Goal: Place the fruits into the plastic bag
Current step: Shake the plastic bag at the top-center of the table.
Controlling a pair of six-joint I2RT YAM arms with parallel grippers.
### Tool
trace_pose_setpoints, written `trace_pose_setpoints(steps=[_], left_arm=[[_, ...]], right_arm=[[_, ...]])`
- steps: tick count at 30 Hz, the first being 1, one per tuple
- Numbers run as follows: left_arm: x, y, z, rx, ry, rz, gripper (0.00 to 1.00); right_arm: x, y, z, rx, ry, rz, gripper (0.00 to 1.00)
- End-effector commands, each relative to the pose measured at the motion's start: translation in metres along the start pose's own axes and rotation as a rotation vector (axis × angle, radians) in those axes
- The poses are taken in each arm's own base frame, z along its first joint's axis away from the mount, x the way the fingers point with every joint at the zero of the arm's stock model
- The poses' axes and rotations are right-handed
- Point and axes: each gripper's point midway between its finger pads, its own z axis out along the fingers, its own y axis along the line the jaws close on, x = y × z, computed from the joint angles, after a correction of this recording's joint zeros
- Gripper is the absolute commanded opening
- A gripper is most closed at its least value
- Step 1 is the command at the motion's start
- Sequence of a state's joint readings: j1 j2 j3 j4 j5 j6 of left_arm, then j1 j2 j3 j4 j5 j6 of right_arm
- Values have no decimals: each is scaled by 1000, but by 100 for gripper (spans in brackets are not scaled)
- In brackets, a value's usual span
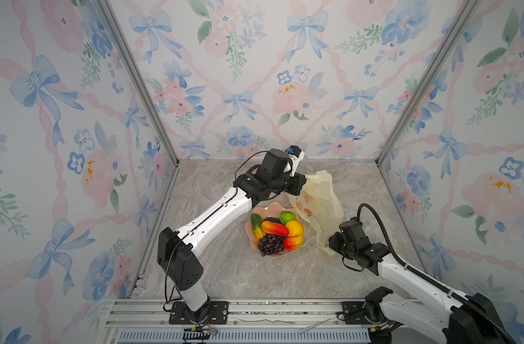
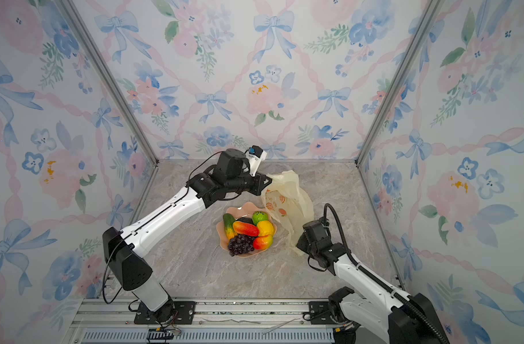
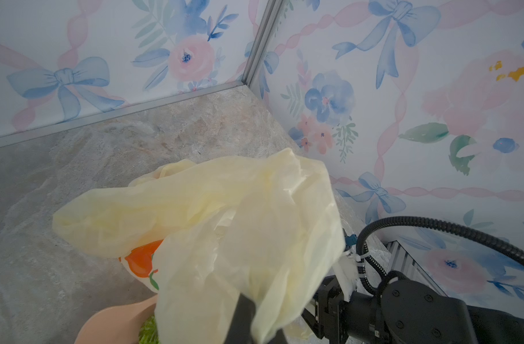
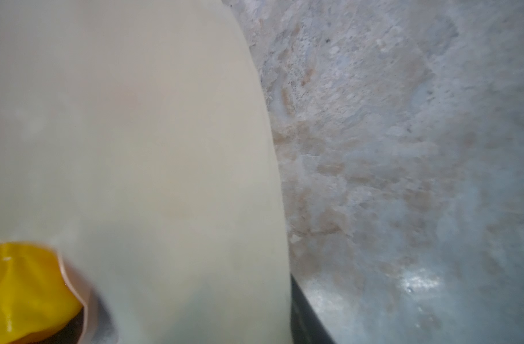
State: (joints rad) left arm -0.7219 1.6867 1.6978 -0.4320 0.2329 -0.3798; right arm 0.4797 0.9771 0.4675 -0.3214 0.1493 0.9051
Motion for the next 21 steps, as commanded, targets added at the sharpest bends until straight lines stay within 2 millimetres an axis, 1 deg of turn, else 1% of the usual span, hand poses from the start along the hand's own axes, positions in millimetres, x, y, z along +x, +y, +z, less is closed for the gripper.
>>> trace_pose_setpoints(steps=[1, 3, 5, 7, 8, 9, 12, 16, 19, 21], left_arm=[[-2, 10, 3, -21, 11, -13, 0], [-4, 16, 1, -35, 3, -11, 0], [-8, 24, 0, -56, -4, -6, 0], [-15, 34, -6, -84, -19, -2, 0], [-21, 39, -9, -99, -30, 0, 0], [-27, 44, -14, -120, -44, 4, 0], [-50, 55, -31, -195, -90, 40, 0], [-75, 58, -61, -248, -160, 73, 0], [-85, 58, -86, -280, -210, 79, 0], [-87, 57, -100, -297, -234, 83, 0]], right_arm=[[-8, -9, -20, 41, -43, 5, 0], [-20, -11, -39, 50, -93, 0, 0], [-36, -7, -60, 39, -155, -7, 0], [-53, 2, -78, 23, -208, -26, 0], [-67, 10, -90, 18, -237, -39, 0], [-75, 15, -96, 16, -246, -53, 0], [-111, 52, -117, 10, -237, -155, 0], [-157, 106, -146, -1, -243, -310, 0], [-190, 144, -173, -63, -310, -347, 0], [-205, 167, -187, -120, -336, -360, 0]])
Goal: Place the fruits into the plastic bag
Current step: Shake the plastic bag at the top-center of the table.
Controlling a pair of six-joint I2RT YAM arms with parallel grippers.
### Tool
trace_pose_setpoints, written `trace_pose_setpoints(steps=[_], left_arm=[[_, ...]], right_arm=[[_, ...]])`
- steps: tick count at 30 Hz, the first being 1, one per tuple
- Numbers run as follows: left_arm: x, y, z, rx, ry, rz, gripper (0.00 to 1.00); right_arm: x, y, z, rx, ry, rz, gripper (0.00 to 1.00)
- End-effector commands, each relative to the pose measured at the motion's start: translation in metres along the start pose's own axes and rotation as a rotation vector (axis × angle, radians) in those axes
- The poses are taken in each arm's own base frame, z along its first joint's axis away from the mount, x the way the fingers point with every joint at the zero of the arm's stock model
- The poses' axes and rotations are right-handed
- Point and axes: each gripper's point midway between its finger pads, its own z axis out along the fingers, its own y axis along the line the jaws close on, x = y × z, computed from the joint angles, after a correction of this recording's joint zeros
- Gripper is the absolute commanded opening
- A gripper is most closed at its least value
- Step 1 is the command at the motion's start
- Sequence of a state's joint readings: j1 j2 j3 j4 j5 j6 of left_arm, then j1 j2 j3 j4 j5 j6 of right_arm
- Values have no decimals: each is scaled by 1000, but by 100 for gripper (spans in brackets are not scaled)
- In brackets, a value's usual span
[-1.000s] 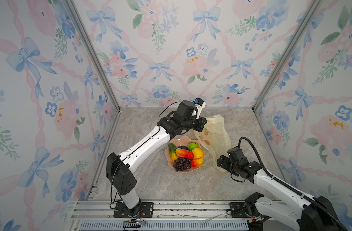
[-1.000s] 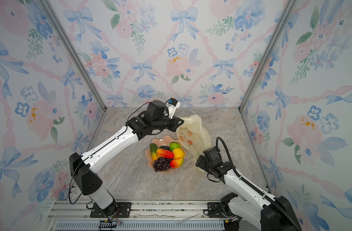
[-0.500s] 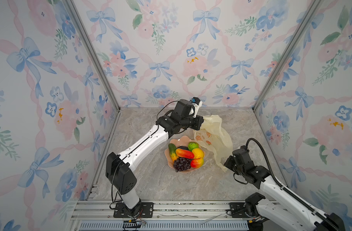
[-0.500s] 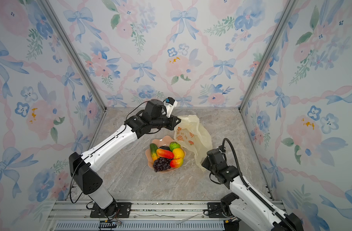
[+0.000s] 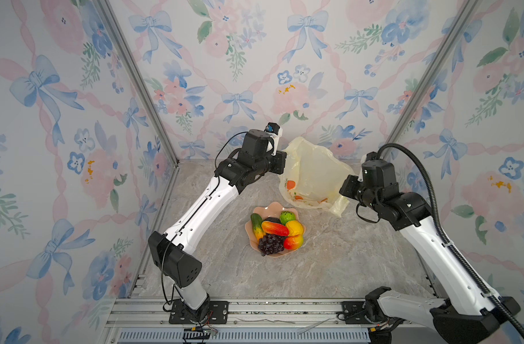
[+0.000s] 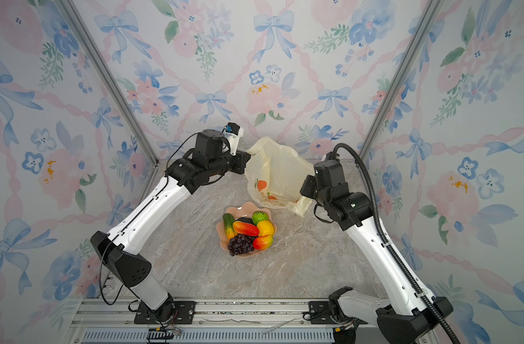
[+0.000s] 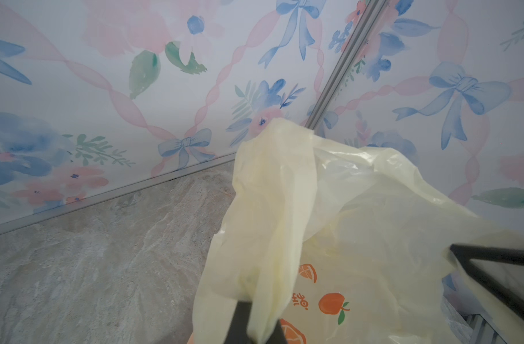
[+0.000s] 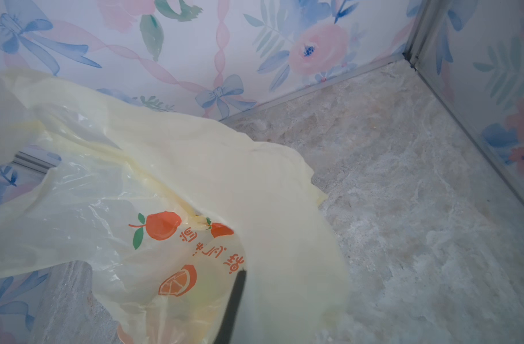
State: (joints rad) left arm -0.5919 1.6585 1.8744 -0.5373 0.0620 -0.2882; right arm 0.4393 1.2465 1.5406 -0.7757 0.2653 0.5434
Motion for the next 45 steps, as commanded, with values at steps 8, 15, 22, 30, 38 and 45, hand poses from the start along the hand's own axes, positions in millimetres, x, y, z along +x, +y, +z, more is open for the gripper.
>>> trace_pose_setpoints(steps=[8, 15, 22, 30, 38, 45], left_arm=[[13, 32, -46, -98, -12, -25, 0], [40, 93, -15, -156, 74, -229, 0], [-81, 101, 23, -33, -139, -252, 0], [-201, 3, -117, -3, -591, 63, 0], [-102, 1, -151, -227, -682, 204, 0], [69, 124, -93, -331, -371, -76, 0]], right_arm=[[15, 57, 16, -149, 215, -99, 0], [16, 63, 77, -157, 238, -64, 0], [-109, 103, 116, -252, -15, -87, 0], [-204, 169, -88, -451, -618, -255, 0], [-97, 161, -36, -439, -442, -344, 0], [108, 125, 98, -352, 143, -325, 0]])
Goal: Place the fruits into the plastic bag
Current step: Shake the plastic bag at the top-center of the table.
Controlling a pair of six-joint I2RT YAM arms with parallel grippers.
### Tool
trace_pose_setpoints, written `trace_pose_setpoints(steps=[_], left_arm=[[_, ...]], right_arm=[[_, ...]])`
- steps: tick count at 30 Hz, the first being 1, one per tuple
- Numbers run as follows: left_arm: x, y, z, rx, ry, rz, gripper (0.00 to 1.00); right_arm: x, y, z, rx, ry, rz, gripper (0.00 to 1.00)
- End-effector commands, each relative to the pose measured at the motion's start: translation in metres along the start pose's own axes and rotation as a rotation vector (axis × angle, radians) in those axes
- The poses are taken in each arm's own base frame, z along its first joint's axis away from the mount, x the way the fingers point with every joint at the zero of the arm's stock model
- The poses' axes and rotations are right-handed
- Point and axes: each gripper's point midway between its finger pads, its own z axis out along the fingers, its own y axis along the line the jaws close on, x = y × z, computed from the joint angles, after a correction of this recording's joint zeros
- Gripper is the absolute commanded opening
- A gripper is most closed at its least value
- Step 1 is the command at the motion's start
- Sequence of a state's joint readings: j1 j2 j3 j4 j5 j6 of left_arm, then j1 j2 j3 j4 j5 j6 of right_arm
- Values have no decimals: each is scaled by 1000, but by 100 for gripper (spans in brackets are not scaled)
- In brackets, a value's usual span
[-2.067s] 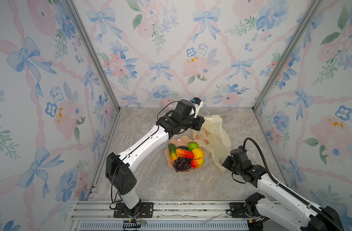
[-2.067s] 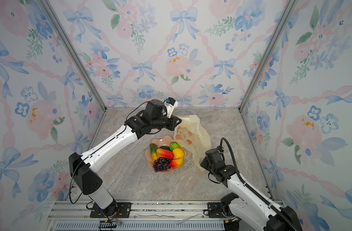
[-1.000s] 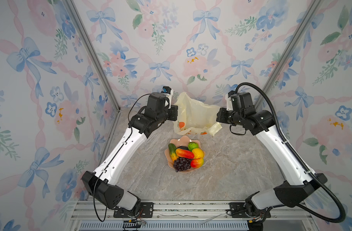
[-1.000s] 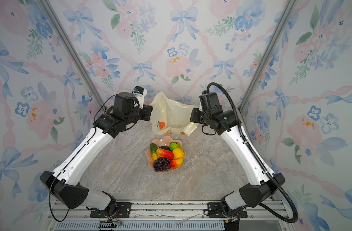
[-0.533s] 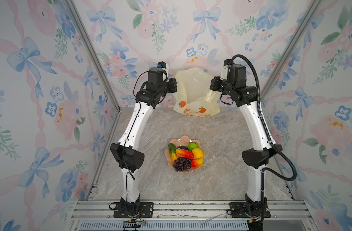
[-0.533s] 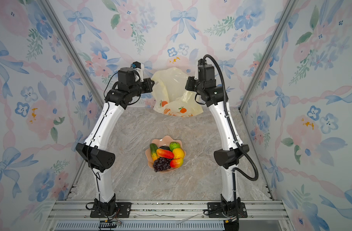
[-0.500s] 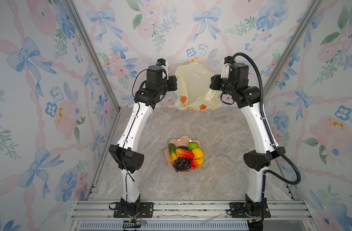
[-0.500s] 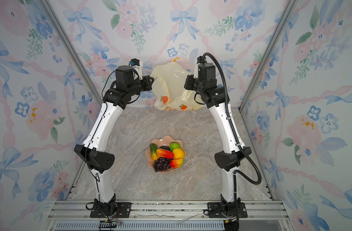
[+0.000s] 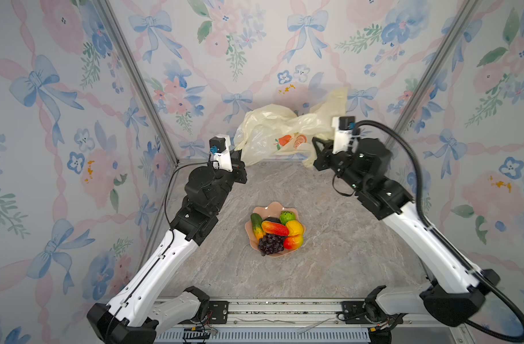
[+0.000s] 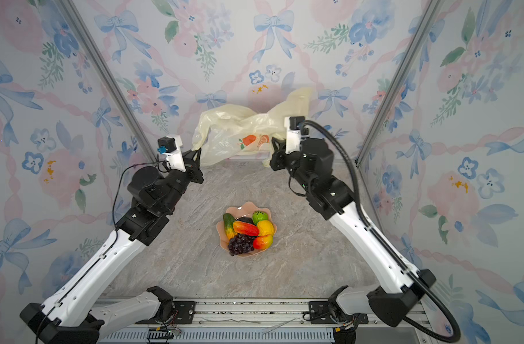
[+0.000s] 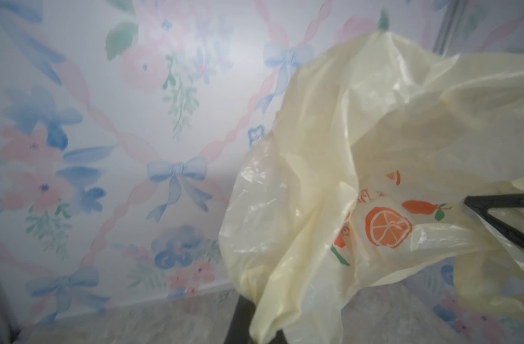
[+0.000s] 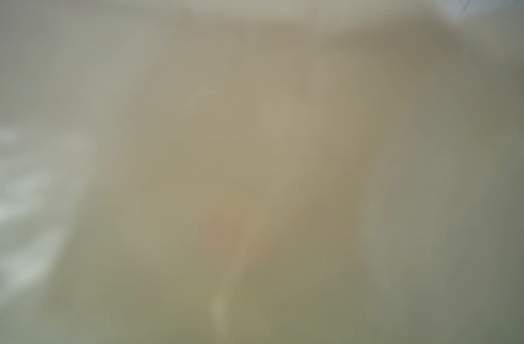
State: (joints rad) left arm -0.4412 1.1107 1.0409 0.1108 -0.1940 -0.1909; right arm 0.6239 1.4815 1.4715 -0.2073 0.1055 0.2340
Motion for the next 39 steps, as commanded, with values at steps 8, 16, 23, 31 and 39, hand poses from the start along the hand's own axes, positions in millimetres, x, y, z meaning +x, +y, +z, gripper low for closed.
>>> trace_pose_setpoints(steps=[8, 16, 23, 31, 39], left_arm=[[28, 14, -11, -14, 70, -79, 0], [11, 15, -14, -18, 79, -76, 0], [-75, 22, -28, -51, -85, -68, 0], [-174, 11, -147, -18, -479, -2, 0], [71, 75, -85, -280, 6, -26, 0]], right_arm=[[54, 23, -1, -46, 214, 54, 0], [23, 37, 11, -85, 184, 50, 0], [-69, 64, 7, -135, 15, -27, 0], [-170, 128, -109, -249, -451, -211, 0], [82, 68, 66, -181, 182, -1, 0]])
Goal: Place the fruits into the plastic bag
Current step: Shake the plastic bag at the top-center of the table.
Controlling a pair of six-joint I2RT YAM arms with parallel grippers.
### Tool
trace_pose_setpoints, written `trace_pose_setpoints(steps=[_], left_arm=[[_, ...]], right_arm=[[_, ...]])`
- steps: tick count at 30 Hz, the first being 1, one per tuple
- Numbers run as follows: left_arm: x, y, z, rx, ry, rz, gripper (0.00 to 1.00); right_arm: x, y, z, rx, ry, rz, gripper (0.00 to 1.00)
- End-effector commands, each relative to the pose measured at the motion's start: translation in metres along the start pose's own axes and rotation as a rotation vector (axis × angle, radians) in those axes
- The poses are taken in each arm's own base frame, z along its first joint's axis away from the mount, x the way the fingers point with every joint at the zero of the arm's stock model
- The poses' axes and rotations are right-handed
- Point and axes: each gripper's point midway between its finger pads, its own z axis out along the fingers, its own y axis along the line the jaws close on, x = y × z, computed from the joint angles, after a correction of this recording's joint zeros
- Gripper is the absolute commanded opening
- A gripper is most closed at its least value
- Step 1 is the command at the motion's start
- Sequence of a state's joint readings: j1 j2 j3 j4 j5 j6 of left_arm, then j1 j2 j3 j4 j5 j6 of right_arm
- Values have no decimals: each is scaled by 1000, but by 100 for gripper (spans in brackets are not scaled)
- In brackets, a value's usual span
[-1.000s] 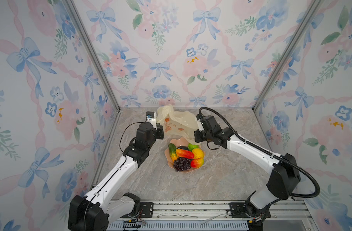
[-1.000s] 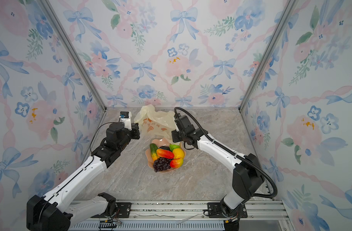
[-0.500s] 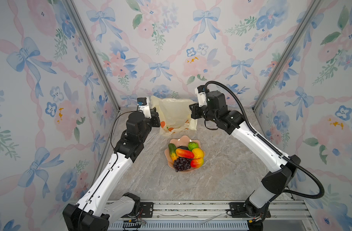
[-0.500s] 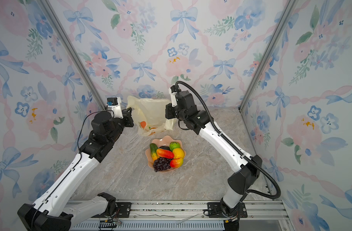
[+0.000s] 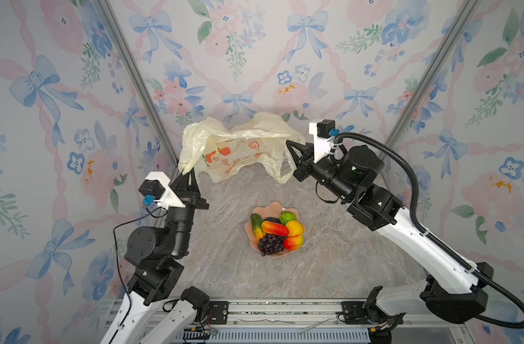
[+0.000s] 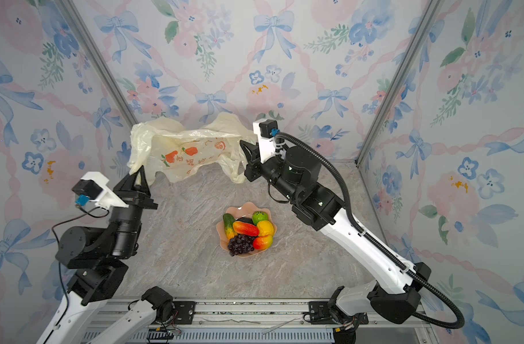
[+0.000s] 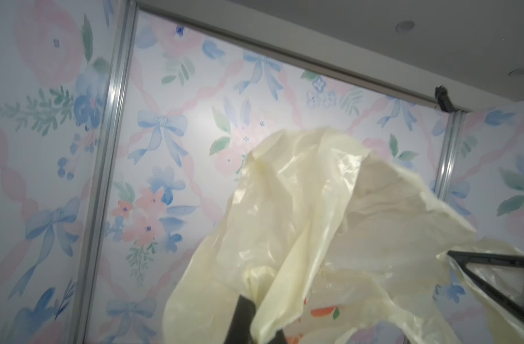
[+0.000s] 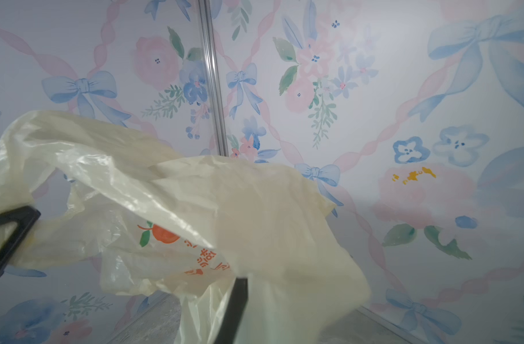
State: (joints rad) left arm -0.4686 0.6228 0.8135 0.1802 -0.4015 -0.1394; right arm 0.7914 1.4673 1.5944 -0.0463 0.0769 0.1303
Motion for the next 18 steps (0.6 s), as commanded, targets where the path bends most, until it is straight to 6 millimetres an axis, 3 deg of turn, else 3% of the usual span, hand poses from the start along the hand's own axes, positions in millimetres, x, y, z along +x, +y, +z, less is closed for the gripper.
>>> trace_pose_setpoints(steps=[1, 3, 5, 11, 18], left_arm=[[170, 39, 4, -155, 420, 55, 0], [196, 52, 8, -209, 508, -26, 0], [203, 59, 15, -250, 542, -44, 0], [175, 56, 23, -235, 503, -65, 0], [171, 58, 9, -235, 530, -93, 0]], right_arm=[[218, -35, 66, 45, 518, 175, 0], [252, -31, 74, 47, 618, 179, 0], [261, -28, 79, 45, 652, 169, 0], [236, -33, 83, 43, 606, 188, 0], [229, -38, 96, 15, 604, 225, 0]])
